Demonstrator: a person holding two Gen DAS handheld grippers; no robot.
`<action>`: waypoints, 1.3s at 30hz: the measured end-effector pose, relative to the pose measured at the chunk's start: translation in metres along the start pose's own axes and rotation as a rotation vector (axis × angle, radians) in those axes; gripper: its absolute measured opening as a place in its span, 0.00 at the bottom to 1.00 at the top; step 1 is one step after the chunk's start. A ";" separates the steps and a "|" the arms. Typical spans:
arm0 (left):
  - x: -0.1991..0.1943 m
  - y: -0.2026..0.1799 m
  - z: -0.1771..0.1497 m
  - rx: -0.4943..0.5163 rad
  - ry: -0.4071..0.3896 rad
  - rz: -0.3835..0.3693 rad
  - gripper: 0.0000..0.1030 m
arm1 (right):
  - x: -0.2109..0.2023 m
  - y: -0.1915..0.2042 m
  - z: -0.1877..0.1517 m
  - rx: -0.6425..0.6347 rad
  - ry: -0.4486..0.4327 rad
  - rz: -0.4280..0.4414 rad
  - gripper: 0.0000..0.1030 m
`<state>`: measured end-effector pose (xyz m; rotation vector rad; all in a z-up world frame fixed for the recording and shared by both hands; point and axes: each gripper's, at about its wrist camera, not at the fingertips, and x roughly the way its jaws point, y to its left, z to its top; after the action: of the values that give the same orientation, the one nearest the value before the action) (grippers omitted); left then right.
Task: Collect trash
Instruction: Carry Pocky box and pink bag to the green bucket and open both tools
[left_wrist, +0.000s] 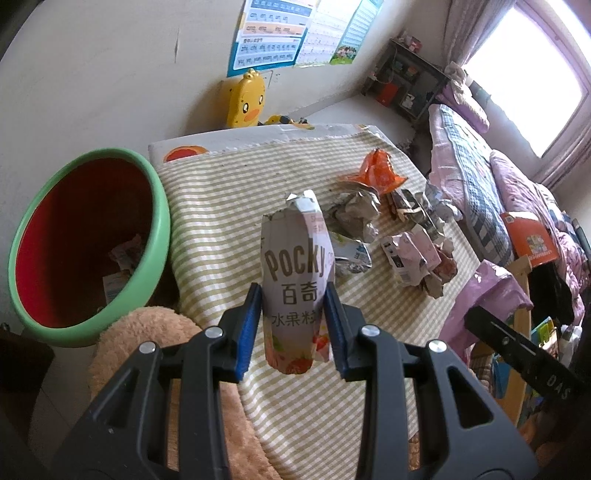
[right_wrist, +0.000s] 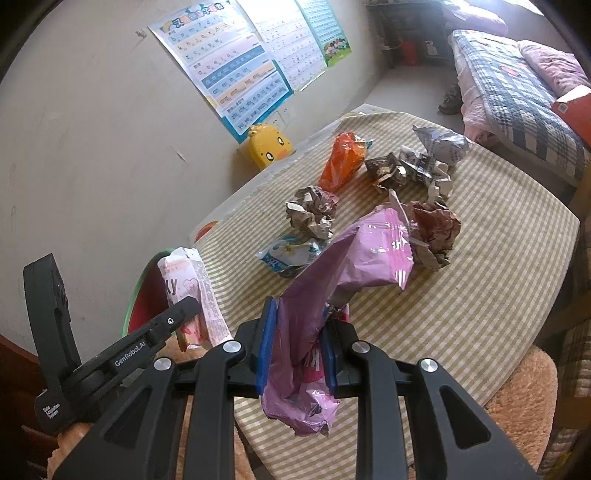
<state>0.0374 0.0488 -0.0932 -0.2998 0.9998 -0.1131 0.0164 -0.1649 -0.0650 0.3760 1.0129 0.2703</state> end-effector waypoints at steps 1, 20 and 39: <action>-0.001 0.001 0.001 -0.002 -0.002 0.001 0.31 | 0.001 0.002 0.000 -0.004 0.001 0.001 0.20; -0.032 0.121 0.029 -0.218 -0.115 0.162 0.31 | 0.040 0.074 0.005 -0.102 0.073 0.090 0.20; -0.025 0.221 0.025 -0.388 -0.096 0.306 0.41 | 0.143 0.219 0.030 -0.264 0.153 0.277 0.24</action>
<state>0.0359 0.2702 -0.1267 -0.4971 0.9571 0.3743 0.1043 0.0834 -0.0678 0.2563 1.0592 0.6839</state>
